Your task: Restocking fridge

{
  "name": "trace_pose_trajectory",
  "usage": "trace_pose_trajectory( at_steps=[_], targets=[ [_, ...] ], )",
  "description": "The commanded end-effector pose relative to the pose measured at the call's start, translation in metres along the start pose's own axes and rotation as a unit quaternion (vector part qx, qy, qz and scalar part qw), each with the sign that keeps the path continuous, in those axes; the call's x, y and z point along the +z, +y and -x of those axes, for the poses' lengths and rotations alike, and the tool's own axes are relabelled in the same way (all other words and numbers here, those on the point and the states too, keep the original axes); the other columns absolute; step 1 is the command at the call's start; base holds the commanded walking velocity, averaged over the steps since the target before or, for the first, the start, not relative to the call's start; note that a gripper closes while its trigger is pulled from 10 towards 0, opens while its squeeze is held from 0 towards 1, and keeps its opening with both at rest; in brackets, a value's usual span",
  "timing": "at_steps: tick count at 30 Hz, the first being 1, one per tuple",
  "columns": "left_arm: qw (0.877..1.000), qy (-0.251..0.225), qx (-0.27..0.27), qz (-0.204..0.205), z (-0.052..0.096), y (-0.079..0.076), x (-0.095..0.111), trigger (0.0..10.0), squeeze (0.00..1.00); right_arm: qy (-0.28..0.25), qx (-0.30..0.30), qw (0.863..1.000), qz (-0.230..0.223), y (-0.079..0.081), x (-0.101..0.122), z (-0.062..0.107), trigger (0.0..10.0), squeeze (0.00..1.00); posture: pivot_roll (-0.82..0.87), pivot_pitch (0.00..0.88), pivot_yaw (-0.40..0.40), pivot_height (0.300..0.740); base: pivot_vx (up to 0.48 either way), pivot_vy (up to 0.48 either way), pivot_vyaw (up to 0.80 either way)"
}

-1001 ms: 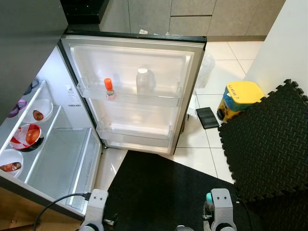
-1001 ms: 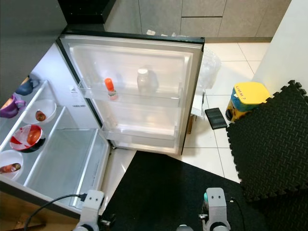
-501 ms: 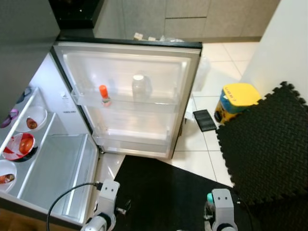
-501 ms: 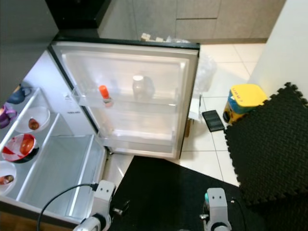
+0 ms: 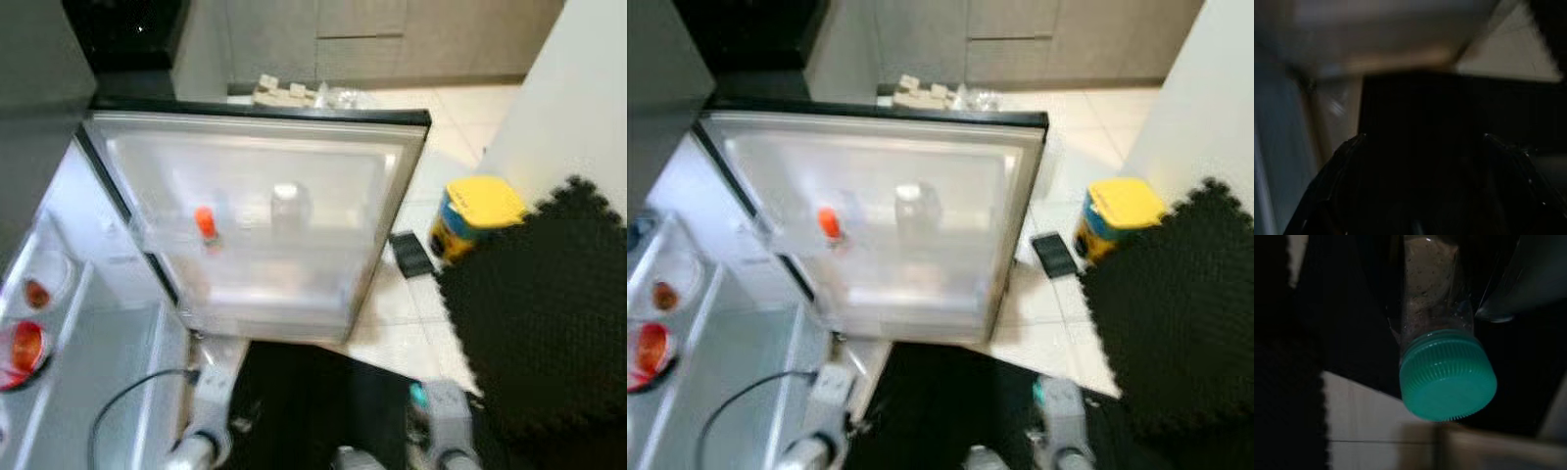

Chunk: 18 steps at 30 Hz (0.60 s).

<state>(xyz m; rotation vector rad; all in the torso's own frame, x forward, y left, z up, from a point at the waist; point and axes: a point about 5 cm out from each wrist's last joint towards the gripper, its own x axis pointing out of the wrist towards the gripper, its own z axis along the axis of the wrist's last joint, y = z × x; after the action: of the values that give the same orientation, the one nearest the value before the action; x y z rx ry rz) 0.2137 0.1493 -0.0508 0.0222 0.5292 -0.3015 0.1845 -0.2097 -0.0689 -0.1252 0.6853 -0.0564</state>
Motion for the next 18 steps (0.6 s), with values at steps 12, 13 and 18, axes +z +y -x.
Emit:
trace_pose_trajectory(
  at_steps=[12,13,18],
  targets=[
    [0.999,0.045,0.002,-0.005,0.0142,0.0041,-0.0243,10.0,0.0,-0.001,0.01,1.0,-0.001,0.0077,0.0002,-0.0004,10.0,0.0,-0.16,0.127,0.011,0.74,0.281,0.0,0.0],
    [0.999,0.045,0.0,-0.007,0.0141,0.0037,-0.0244,10.0,0.0,0.0,0.009,1.0,-0.002,0.0076,0.0,-0.0002,10.0,0.0,-0.16,0.127,0.011,0.74,0.277,0.0,0.0],
    [0.999,0.044,-0.012,-0.025,0.0134,0.0006,-0.0239,10.0,0.0,0.001,0.007,1.0,-0.003,0.0065,-0.0021,0.0009,10.0,0.0,-0.17,0.129,0.015,0.74,0.05,0.0,0.0]
  ],
)
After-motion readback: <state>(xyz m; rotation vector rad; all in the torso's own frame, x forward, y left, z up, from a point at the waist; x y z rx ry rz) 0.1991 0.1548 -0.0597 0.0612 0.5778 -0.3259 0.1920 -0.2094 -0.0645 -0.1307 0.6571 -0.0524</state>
